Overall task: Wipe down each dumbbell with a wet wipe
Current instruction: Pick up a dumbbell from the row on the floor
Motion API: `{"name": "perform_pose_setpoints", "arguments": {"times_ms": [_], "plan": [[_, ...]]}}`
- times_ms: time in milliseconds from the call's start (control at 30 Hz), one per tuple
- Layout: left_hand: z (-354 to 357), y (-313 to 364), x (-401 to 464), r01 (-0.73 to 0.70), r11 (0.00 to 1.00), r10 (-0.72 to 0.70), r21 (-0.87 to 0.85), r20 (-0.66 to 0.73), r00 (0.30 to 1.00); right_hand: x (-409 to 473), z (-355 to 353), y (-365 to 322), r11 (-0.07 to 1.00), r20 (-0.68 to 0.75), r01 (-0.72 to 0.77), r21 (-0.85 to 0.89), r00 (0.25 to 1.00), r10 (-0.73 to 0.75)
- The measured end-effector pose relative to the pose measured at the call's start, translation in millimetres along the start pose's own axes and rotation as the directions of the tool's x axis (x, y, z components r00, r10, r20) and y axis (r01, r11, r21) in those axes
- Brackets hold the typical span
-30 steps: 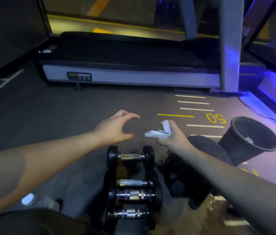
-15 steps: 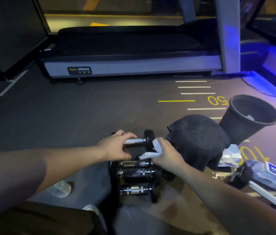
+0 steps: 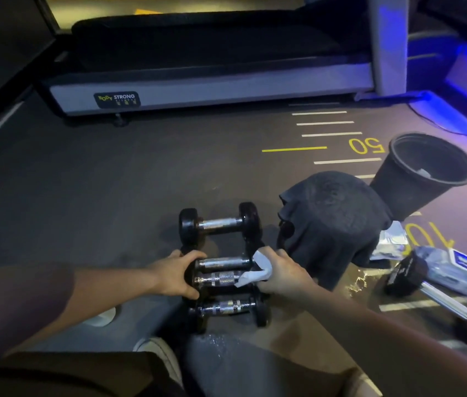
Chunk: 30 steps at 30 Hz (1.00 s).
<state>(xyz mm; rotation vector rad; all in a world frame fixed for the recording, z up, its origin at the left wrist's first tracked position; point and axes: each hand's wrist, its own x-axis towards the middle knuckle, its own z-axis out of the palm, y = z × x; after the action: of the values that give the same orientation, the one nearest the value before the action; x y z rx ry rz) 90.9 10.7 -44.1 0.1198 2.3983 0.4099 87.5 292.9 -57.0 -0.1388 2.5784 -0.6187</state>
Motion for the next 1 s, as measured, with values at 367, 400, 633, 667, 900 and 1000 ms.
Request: {"name": "perform_pose_setpoints", "arguments": {"times_ms": [367,400,633,667,900,1000], "plan": [[25.2,4.7,19.9,0.104,0.966,-0.109,-0.236,-0.009,0.994,10.6,23.3,-4.9,0.998,0.063,0.009,0.057,0.998,-0.013],[27.9,3.8,20.9,0.112,0.961,-0.124,-0.251,-0.034,0.992,10.0,25.3,-4.9,0.997,0.041,0.019,0.075,0.999,-0.023],[26.3,8.2,16.0,0.131,0.957,-0.174,-0.260,-0.150,0.973,6.6,40.0,-5.0,0.988,-0.154,0.082,0.132,0.986,-0.061],[21.1,8.9,13.2,0.125,0.961,-0.170,-0.248,-0.168,0.971,5.8,36.6,-7.6,0.987,-0.160,0.088,0.132,0.985,-0.066],[-53.7,37.4,-20.4,0.047,0.970,-0.133,-0.240,-0.355,0.925,-3.9,-43.0,-39.6,0.979,-0.242,0.176,0.101,0.959,-0.147],[-93.1,68.5,-34.9,-0.035,0.973,-0.075,-0.229,-0.456,0.887,-13.1,-90.9,-46.4,0.977,-0.323,0.193,0.091,0.934,-0.154]]}}
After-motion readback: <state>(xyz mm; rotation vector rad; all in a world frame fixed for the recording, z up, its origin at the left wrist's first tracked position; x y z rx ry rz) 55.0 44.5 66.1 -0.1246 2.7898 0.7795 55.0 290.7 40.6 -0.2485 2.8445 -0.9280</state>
